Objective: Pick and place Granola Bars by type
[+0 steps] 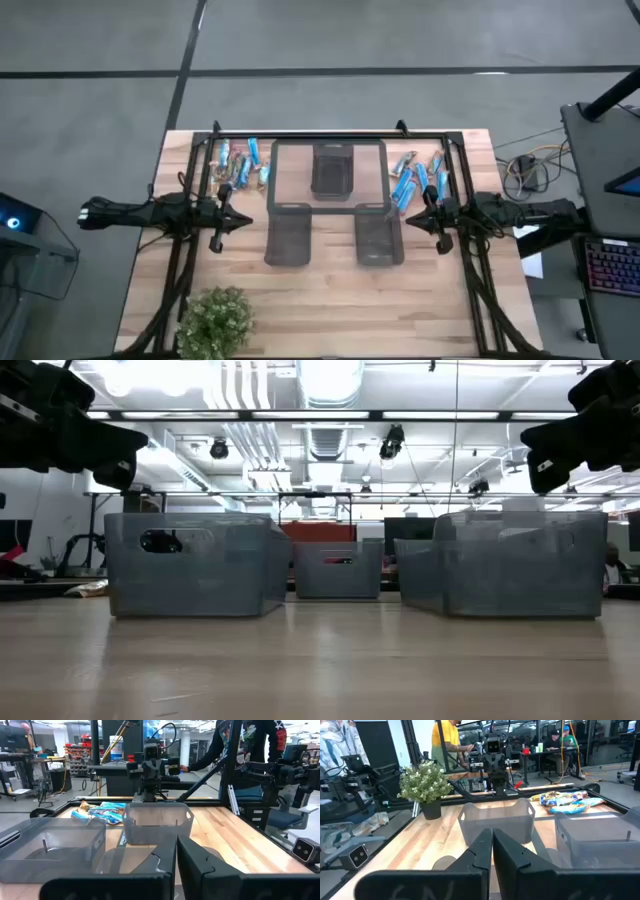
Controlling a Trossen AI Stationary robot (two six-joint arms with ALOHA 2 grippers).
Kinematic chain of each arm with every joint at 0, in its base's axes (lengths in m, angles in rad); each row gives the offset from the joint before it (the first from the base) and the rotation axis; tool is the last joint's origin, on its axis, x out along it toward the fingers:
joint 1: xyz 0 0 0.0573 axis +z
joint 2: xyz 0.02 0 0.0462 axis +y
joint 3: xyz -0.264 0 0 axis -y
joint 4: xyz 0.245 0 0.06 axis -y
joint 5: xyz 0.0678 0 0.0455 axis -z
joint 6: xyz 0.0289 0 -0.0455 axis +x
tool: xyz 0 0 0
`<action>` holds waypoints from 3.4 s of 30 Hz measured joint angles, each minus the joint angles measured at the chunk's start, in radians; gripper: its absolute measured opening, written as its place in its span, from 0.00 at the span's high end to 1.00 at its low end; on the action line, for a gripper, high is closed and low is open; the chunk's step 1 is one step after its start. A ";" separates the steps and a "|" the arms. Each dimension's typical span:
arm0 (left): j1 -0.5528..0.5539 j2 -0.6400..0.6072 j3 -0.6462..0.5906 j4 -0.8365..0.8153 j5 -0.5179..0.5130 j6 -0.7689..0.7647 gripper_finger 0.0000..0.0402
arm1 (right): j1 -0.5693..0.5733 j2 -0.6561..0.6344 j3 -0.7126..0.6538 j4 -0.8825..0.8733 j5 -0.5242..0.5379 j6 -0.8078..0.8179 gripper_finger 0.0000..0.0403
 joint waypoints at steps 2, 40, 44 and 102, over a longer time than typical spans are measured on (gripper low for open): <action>0.000 0.000 0.000 0.000 0.000 0.000 1.00 | 0.000 0.000 0.000 0.000 0.000 0.000 0.98; -0.001 0.000 0.000 0.000 0.000 0.000 1.00 | 0.000 0.000 0.000 0.000 0.000 0.000 0.98; -0.001 0.000 0.000 0.000 0.000 0.000 1.00 | 0.000 0.000 0.000 0.000 0.000 0.000 0.98; -0.001 0.000 0.002 0.011 0.006 -0.136 1.00 | 0.000 0.000 0.000 0.003 0.000 -0.045 0.98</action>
